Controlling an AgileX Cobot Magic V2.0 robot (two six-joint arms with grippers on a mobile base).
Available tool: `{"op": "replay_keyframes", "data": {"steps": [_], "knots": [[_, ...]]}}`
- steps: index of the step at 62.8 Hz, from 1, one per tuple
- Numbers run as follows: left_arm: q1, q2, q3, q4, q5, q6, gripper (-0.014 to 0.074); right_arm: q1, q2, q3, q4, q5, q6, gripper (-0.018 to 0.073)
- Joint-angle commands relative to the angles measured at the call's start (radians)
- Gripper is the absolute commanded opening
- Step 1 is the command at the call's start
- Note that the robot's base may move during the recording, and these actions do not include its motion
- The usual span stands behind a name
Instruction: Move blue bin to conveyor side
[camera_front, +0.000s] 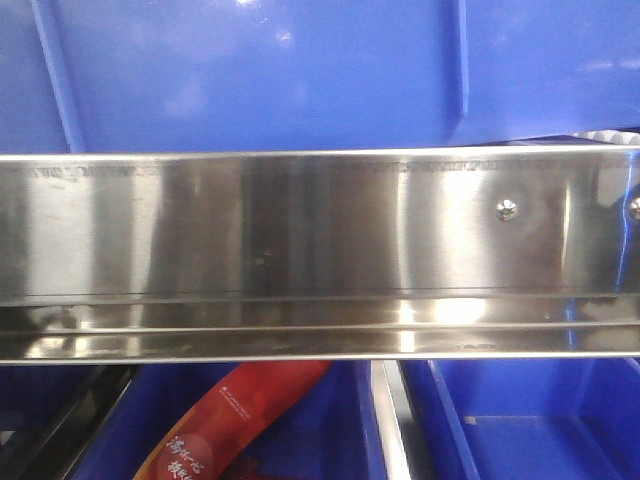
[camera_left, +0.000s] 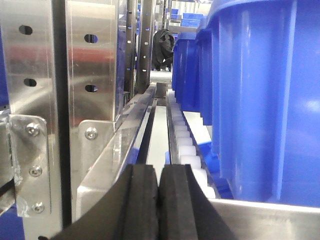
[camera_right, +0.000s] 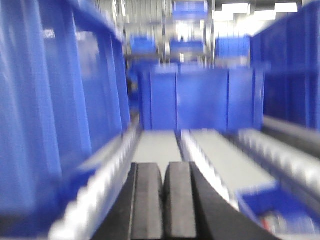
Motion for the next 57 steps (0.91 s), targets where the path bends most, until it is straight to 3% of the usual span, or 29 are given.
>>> {"op": "replay_keyframes", "data": {"steps": [1,6,13,24,33,45,49,57], "knots": [[0.001,-0.004,-0.004,-0.012,-0.092,-0.007,-0.0012,-0.003,-0.004,-0.001,-0.002,-0.168,-0.001,-0.0078],[0.001,-0.004,-0.024,-0.03,-0.13,-0.007,-0.0012,-0.003,-0.004,-0.013,-0.002,-0.226,-0.001,-0.0078],[0.001,-0.004,-0.13,-0.03,-0.096,-0.007,-0.0012,-0.003,-0.004,-0.133,-0.002,-0.103,-0.001,-0.0078],[0.001,0.02,-0.347,-0.043,0.163,-0.007,-0.0012,-0.003,0.001,-0.382,-0.002,0.202,-0.001,-0.0078],[0.001,0.142,-0.533,-0.059,0.386,-0.004,-0.0012,-0.003,0.113,-0.578,-0.002,0.446,-0.001,-0.0078],[0.001,0.335,-0.743,-0.069,0.55,0.122,-0.0012,-0.003,0.32,-0.775,-0.002,0.63,-0.001,-0.0078],[0.001,0.432,-0.823,-0.106,0.662,0.176,-0.0012,-0.003,0.405,-0.854,-0.002,0.73,-0.001,-0.0078],[0.001,0.562,-0.919,-0.146,0.745,0.181,-0.0012,-0.003,0.545,-0.976,-0.002,0.843,-0.001,-0.0078]]}}
